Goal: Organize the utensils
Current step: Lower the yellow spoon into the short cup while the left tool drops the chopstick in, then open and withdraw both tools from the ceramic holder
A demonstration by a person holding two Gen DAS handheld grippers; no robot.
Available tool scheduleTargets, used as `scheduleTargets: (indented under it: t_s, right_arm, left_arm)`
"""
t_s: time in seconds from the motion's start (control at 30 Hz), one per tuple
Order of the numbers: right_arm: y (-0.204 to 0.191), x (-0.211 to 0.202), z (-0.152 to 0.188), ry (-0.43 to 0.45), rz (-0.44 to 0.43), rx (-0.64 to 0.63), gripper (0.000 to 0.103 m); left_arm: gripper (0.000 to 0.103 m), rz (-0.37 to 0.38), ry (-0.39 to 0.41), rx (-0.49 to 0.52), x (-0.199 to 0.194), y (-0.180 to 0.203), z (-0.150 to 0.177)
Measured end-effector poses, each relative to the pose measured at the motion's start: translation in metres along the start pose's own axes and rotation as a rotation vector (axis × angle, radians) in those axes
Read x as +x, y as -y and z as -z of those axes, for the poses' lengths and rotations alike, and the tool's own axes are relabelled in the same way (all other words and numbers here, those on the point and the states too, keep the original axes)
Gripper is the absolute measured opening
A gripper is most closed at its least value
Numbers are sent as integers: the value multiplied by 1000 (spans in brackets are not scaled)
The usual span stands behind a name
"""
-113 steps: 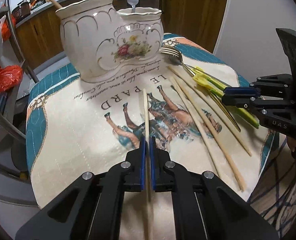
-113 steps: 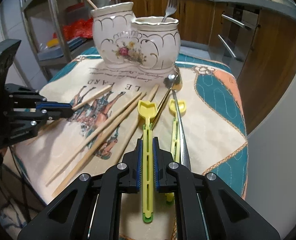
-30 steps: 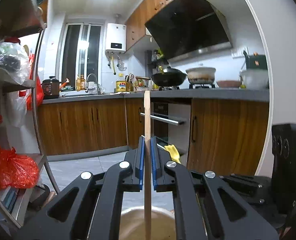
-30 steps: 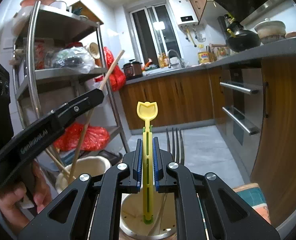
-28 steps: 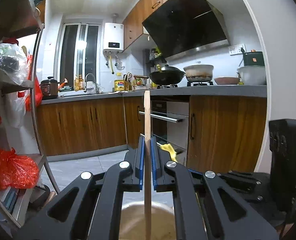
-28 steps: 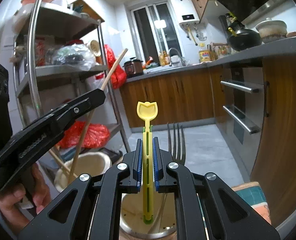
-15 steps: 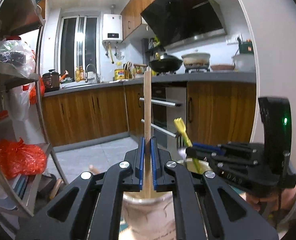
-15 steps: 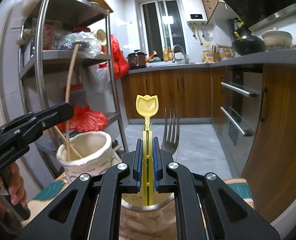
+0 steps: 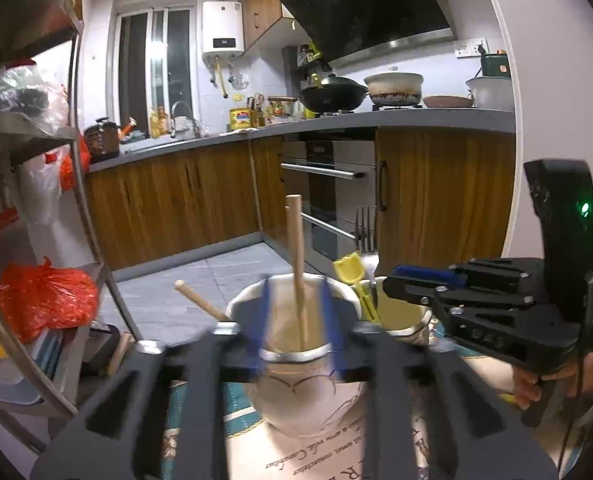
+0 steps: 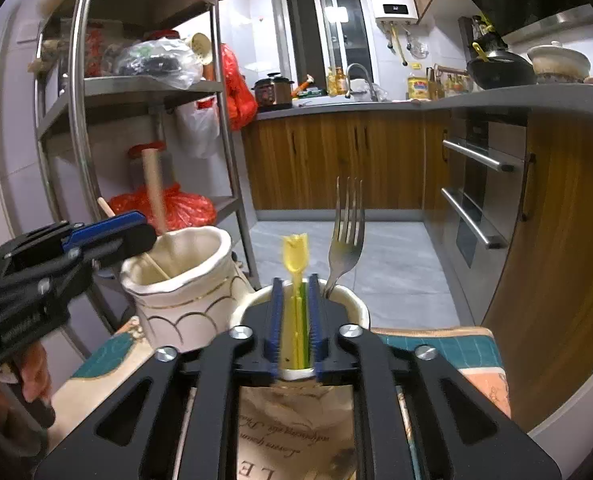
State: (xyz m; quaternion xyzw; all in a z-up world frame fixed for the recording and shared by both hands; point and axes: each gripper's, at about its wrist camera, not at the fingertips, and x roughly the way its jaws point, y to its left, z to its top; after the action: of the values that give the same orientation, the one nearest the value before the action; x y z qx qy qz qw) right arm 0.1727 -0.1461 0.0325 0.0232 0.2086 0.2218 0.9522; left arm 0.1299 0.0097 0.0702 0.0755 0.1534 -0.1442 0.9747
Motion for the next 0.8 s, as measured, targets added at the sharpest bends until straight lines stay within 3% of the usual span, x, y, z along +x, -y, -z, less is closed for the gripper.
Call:
scheduleTargets:
  t_s: [0.03,0.17,0.23,0.3,0.4,0.63,0.8]
  right_arm:
    - [0,-4,-1,6,1,2,24]
    - [1,-27,-5,39,12,24,44]
    - [3,-38,-7,50,14,40,58]
    - [3,-55,-8,76,29,51,81]
    - [-1,-84,-9,129,48,34,93]
    - [-15,-139,-5,220,93,-8,98]
    - [-17,-160,6,205,118,-24,98]
  left_arm:
    - [50,-6,11,0,-4,0,0]
    - [56,-9,8,-19,-17,-2,0]
    - [68,-14,13,-28,-28,-3,2]
    - [77,-16,24,-39,-41,-4,3]
    - [96,-17,26,-53,-57,-4,4]
    - [98,-20,23,-46,-95,4,12]
    - [98,-1,7,-60,-114,14,28]
